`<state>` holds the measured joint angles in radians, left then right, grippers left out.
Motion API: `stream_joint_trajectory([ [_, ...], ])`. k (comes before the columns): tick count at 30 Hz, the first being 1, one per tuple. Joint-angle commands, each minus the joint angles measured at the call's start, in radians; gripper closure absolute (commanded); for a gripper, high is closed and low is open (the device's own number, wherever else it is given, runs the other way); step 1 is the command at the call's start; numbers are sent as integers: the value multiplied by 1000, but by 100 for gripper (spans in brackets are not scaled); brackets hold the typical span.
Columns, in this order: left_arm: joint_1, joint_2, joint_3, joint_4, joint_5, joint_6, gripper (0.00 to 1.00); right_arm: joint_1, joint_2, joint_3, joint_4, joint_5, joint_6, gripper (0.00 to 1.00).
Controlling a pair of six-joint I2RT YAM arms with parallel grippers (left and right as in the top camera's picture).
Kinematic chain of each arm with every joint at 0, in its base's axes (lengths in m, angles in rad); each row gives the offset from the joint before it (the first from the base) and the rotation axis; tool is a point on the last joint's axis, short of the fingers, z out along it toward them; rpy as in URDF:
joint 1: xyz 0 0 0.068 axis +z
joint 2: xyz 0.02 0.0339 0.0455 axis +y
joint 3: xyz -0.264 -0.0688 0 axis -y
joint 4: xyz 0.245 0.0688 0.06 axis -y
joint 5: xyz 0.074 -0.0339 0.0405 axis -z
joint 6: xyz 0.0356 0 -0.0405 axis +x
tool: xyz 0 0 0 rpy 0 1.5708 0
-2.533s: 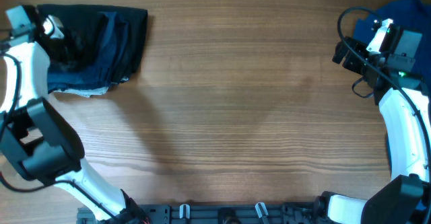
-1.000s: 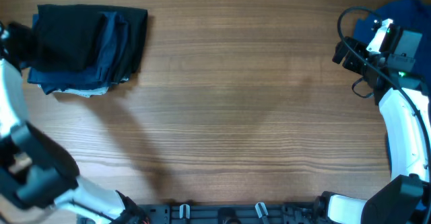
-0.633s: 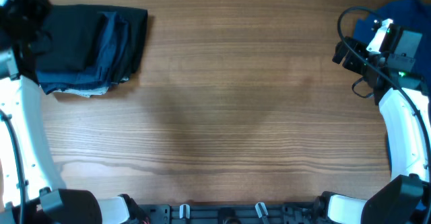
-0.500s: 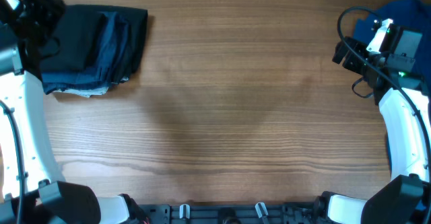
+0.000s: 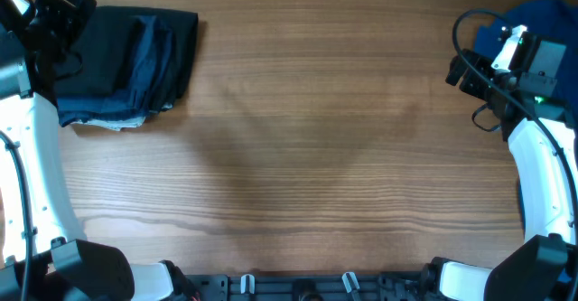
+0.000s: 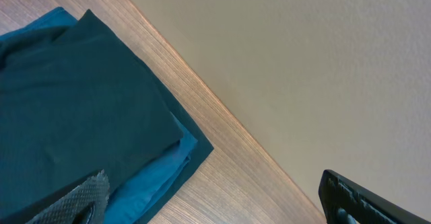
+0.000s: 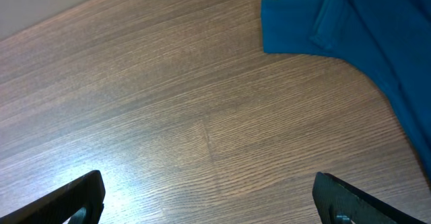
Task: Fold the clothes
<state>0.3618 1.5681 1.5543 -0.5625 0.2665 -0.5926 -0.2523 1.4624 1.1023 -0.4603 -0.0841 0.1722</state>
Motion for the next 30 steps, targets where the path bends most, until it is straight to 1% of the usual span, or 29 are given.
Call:
stream_joint_trajectory([
  [1, -3, -1, -2, 0, 5, 1, 0, 4, 13, 2, -5, 14, 13, 0],
  [5, -3, -1, -2, 0, 5, 1, 0, 12, -72, 0, -9, 7, 13, 0],
  [9, -3, -1, -2, 0, 5, 1, 0, 29, -247, -1, -10, 7, 13, 0],
  [14, -3, -1, -2, 0, 5, 1, 0, 74, -525, -1, -10, 12, 10, 0],
  [15, -3, -1, -2, 0, 5, 1, 0, 95, -587, -1, -13, 46, -1, 0],
  [17, -3, -1, -2, 0, 5, 1, 0, 163, -741, -10, -12, 162, -73, 0],
  [23, -3, -1, -2, 0, 5, 1, 0, 319, -1111, -90, -17, 190, -79, 0],
  [26, -3, -1, -2, 0, 5, 1, 0, 337, -1275, -146, -34, 190, -79, 0],
  [30, -3, -1, -2, 0, 5, 1, 0, 337, -1427, -239, -117, 189, -27, 0],
])
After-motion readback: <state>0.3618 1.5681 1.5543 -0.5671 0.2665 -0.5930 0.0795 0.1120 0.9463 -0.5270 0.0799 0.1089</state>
